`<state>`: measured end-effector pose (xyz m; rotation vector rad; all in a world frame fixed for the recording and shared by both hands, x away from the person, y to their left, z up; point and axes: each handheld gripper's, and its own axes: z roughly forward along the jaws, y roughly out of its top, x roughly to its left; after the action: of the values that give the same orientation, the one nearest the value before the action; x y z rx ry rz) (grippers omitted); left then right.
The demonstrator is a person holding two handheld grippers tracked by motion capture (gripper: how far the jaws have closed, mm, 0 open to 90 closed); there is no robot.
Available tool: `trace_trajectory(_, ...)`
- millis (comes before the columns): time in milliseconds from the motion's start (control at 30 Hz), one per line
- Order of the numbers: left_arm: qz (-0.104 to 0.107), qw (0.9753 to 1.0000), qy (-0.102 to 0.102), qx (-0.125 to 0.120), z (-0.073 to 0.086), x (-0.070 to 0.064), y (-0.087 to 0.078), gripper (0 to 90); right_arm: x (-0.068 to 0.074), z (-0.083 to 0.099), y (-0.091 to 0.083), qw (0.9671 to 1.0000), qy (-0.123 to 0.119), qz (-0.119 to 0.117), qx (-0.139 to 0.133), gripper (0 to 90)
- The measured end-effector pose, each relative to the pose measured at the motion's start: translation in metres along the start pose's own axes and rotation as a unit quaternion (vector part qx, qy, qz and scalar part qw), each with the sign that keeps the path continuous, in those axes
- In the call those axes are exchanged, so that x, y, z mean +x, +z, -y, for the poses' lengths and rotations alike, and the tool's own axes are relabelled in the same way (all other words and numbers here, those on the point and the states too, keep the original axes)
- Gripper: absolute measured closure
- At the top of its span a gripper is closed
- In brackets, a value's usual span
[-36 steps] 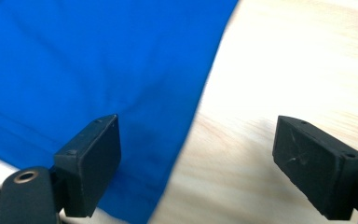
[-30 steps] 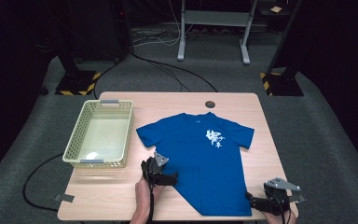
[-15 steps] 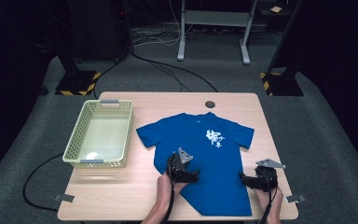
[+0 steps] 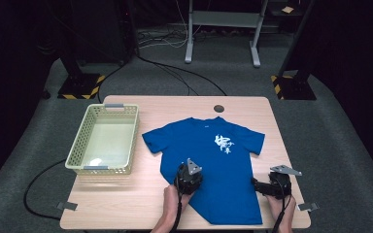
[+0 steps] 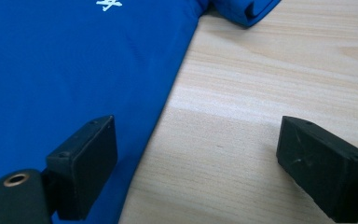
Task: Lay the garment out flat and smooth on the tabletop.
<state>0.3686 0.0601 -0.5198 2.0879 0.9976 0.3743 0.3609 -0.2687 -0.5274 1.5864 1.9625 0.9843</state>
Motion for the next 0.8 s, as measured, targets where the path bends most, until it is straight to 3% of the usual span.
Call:
trace_trajectory(300,0.003,0.9994,-0.001,-0.036,0.024,0.003,-0.04,84.0,-0.002,0.001,-0.001,1.0,0.005,-0.007,-0.003,12.4)
trace_trajectory(367,0.005,0.999,-0.006,-0.044,0.039,0.004,-0.057,84.0,-0.002,0.001,-0.001,1.0,0.005,-0.006,-0.004,12.5)
trace_trajectory(400,0.005,0.999,-0.006,-0.044,0.039,0.004,-0.057,83.9,-0.001,0.001,-0.001,1.0,0.005,-0.005,-0.003,12.5)
trace_trajectory(533,-0.003,0.9993,-0.012,-0.035,0.066,0.008,-0.081,83.7,-0.002,0.0,-0.001,1.0,0.004,-0.007,-0.003,12.7)
trace_trajectory(700,-0.021,0.9994,-0.01,-0.027,0.087,0.009,-0.1,82.4,-0.004,0.0,-0.001,0.9999,0.007,-0.008,-0.003,13.1)
trace_trajectory(800,-0.022,0.9996,-0.013,-0.015,0.097,0.012,-0.108,76.5,-0.006,0.0,-0.001,0.9999,0.007,-0.008,-0.004,13.5)
